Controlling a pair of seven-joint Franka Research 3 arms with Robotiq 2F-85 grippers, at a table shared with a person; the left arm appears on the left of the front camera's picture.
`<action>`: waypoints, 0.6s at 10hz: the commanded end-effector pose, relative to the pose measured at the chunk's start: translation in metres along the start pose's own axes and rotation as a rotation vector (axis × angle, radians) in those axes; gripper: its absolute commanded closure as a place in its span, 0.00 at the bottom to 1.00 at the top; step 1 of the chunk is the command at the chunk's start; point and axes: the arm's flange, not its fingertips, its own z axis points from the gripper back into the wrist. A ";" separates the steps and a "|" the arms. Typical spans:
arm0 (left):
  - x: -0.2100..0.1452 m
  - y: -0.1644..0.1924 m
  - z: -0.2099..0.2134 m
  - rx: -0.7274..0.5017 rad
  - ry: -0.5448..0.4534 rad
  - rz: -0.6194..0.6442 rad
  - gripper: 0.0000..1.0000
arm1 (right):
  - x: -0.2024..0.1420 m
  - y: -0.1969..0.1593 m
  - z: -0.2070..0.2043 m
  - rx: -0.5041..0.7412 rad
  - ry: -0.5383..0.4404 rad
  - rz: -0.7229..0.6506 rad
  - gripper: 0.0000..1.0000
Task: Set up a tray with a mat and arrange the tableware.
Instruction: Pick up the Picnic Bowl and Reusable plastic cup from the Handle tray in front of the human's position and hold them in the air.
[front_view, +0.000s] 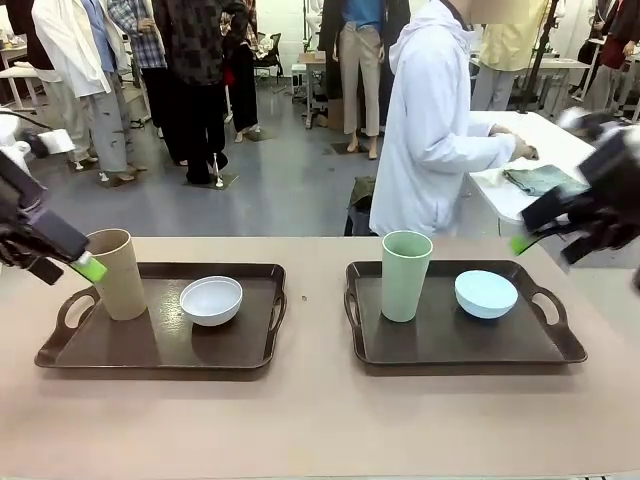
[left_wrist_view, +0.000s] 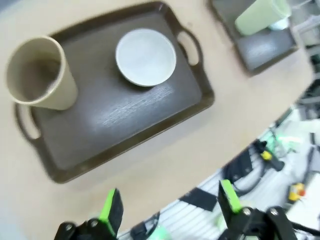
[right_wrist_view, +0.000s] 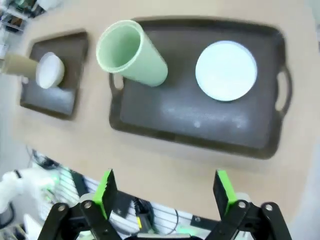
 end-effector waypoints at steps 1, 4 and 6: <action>-0.011 0.036 0.013 -0.156 -0.012 0.004 0.00 | -0.099 -0.073 -0.019 0.174 -0.106 -0.020 0.00; -0.034 0.111 0.055 -0.304 -0.159 0.129 0.00 | -0.119 -0.129 0.008 0.260 -0.153 -0.101 0.00; -0.053 0.148 0.063 -0.378 -0.200 0.200 0.00 | -0.126 -0.166 0.009 0.291 -0.065 -0.150 0.00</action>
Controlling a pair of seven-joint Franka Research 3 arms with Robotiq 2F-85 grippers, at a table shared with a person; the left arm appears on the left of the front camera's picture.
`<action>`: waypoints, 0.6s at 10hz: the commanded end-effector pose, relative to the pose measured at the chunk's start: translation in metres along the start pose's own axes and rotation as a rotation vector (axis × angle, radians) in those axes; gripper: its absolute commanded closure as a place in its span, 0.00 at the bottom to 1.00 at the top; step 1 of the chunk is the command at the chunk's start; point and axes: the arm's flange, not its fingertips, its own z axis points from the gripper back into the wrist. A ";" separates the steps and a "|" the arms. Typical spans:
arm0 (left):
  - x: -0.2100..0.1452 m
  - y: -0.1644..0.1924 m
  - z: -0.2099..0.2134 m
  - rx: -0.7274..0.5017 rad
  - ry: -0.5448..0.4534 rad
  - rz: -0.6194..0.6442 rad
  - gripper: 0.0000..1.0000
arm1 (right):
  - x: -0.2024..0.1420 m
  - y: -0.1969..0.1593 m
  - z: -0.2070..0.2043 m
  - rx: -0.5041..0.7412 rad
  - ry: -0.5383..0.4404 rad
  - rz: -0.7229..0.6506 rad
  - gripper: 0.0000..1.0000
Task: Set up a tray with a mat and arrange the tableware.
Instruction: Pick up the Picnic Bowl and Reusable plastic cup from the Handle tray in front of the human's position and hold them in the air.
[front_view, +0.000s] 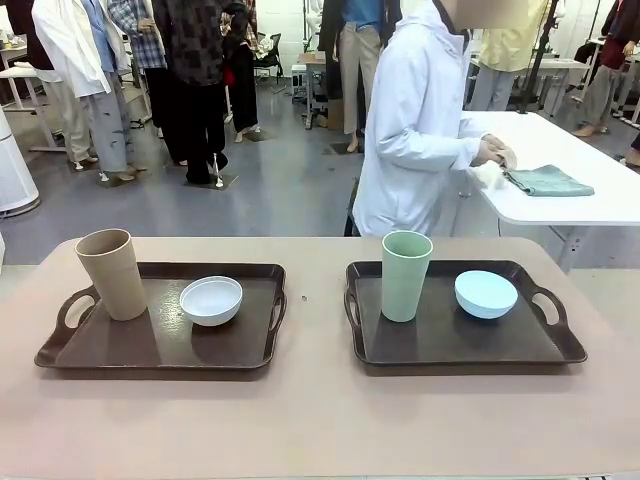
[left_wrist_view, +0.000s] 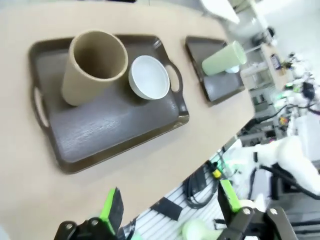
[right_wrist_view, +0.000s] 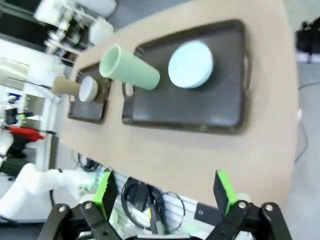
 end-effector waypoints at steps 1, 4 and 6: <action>0.005 0.019 -0.001 -0.074 -0.005 0.042 0.00 | -0.046 -0.015 -0.048 -0.004 0.084 -0.007 0.00; 0.007 0.019 -0.015 -0.079 -0.001 0.052 0.00 | -0.038 -0.015 -0.056 0.001 0.055 -0.027 0.00; -0.002 0.027 -0.002 -0.074 -0.011 0.084 0.00 | -0.011 -0.027 -0.011 0.011 0.077 -0.038 0.00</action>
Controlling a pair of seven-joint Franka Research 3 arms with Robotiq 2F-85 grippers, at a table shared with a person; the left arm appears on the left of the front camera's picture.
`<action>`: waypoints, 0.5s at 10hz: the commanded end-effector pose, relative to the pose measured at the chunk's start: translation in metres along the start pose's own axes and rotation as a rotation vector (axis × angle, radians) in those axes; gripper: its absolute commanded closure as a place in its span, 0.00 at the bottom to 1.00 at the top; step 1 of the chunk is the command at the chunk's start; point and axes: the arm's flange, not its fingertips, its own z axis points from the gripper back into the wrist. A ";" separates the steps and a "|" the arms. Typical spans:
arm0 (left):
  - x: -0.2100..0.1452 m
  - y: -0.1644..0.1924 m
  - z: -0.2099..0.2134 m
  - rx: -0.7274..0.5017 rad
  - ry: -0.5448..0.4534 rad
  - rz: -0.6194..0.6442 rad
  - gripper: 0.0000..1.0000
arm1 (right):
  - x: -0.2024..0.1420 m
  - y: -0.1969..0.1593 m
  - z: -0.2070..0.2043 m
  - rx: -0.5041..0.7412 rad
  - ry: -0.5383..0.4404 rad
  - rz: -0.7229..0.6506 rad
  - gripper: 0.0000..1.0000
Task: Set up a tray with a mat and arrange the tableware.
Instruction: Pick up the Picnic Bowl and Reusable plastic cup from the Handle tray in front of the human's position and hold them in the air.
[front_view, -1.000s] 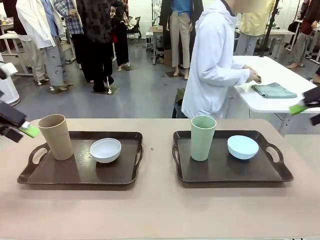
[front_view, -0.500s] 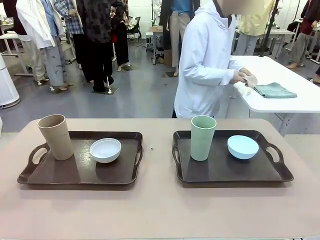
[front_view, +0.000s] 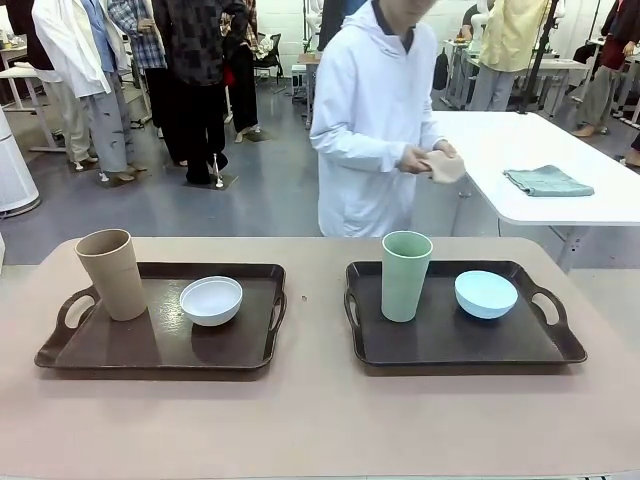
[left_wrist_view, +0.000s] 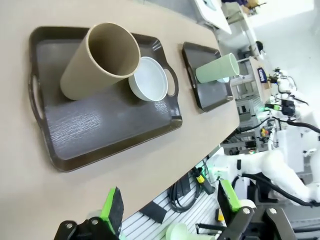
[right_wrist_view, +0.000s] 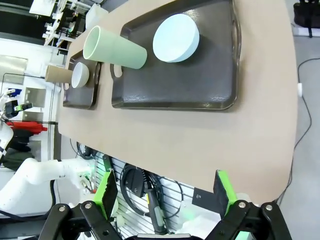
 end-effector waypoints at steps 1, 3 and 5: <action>-0.004 0.002 0.008 -0.008 -0.014 -0.016 0.00 | -0.003 -0.001 0.004 0.016 -0.011 0.014 0.00; -0.004 0.002 0.008 -0.008 -0.014 -0.016 0.00 | -0.003 -0.001 0.004 0.016 -0.011 0.014 0.00; -0.004 0.002 0.008 -0.008 -0.014 -0.016 0.00 | -0.003 -0.001 0.004 0.016 -0.011 0.014 0.00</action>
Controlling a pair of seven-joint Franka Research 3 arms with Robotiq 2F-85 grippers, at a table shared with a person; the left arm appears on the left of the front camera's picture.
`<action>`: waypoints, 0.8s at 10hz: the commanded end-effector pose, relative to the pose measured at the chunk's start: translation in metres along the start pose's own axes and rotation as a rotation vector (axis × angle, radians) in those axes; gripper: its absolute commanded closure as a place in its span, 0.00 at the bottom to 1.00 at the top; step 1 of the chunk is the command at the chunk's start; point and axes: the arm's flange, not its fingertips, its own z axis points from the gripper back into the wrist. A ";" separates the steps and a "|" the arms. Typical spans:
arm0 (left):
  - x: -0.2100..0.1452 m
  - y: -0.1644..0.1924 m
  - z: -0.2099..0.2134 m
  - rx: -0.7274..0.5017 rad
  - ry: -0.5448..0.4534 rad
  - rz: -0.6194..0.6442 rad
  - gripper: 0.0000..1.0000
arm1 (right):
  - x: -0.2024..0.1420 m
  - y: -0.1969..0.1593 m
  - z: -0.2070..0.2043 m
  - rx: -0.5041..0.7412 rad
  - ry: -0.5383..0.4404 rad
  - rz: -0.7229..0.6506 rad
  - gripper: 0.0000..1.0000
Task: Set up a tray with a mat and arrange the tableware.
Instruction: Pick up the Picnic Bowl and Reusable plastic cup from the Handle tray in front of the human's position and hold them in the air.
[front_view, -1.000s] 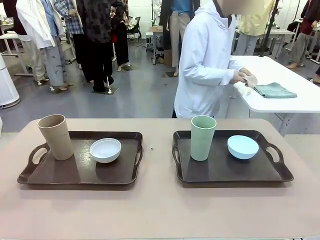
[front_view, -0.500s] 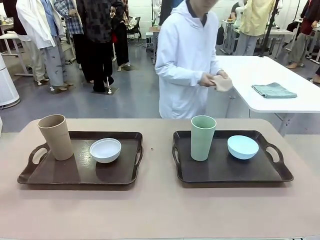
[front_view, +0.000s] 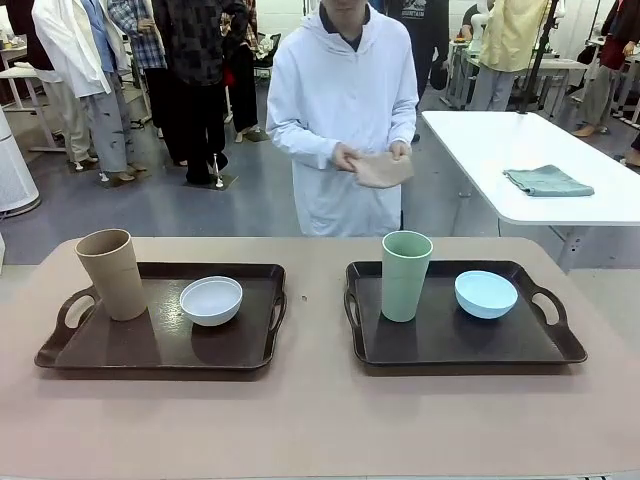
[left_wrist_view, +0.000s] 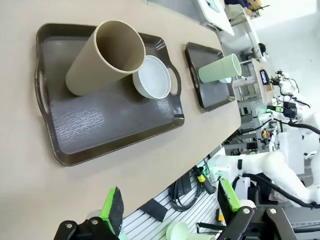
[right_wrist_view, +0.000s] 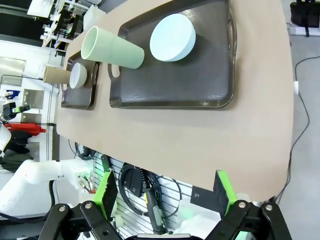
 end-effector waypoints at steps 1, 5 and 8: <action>0.001 0.001 0.001 -0.019 -0.010 -0.024 0.00 | 0.000 0.000 0.000 0.026 -0.007 0.015 0.00; 0.001 0.001 0.001 -0.019 -0.010 -0.024 0.00 | 0.000 0.000 0.000 0.026 -0.007 0.015 0.00; 0.001 0.001 0.001 -0.019 -0.010 -0.024 0.00 | 0.000 0.000 0.000 0.026 -0.007 0.015 0.00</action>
